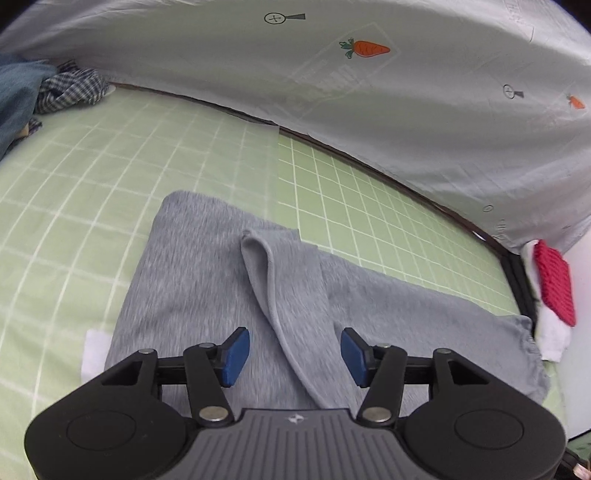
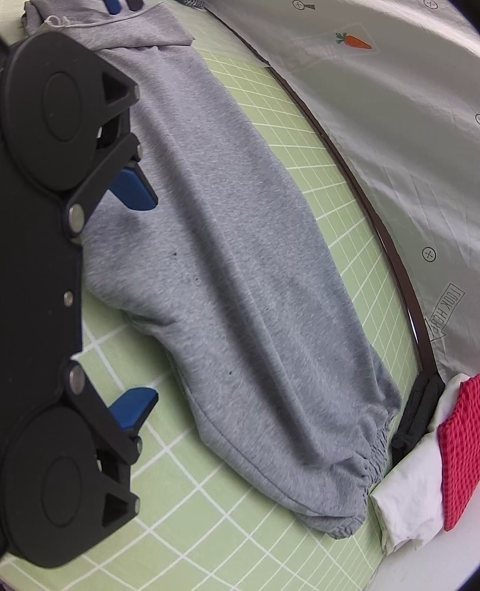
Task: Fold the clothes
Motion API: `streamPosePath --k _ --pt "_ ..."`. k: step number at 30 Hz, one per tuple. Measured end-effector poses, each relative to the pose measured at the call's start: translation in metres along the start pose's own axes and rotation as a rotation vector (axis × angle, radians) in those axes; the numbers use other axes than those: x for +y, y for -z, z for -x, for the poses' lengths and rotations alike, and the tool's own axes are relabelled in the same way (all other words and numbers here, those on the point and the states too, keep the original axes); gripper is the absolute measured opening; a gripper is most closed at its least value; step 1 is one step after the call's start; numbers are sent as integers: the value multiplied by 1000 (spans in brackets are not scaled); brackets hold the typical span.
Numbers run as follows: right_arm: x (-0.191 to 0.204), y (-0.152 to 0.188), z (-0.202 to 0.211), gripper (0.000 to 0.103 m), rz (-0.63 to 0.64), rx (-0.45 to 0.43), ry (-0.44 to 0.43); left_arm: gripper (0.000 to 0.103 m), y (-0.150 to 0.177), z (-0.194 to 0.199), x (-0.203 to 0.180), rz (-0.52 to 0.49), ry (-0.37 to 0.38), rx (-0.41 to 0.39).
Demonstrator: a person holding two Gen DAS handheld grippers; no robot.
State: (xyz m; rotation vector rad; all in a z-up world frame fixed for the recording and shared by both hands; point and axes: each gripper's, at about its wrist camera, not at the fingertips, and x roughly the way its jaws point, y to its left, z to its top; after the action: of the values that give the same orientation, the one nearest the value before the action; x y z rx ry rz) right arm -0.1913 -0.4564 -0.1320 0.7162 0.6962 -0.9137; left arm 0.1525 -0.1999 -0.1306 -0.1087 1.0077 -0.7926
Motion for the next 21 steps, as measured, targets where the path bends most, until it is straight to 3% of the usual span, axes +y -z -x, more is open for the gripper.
streamPosePath --k 4,7,12,15,21 --pt "-5 3 2 103 -4 -4 8 56 -13 -25 -9 21 -38 -7" --pt "-7 2 1 103 -9 -10 20 56 -15 -35 -35 -4 82 -10" --pt "-1 0 -5 103 14 -11 47 57 -3 -39 -95 -232 223 15" --pt "3 0 -7 103 33 -9 56 63 6 -34 -98 -246 232 37" --pt "2 0 -8 103 26 -25 54 72 16 -7 -59 -163 108 33"
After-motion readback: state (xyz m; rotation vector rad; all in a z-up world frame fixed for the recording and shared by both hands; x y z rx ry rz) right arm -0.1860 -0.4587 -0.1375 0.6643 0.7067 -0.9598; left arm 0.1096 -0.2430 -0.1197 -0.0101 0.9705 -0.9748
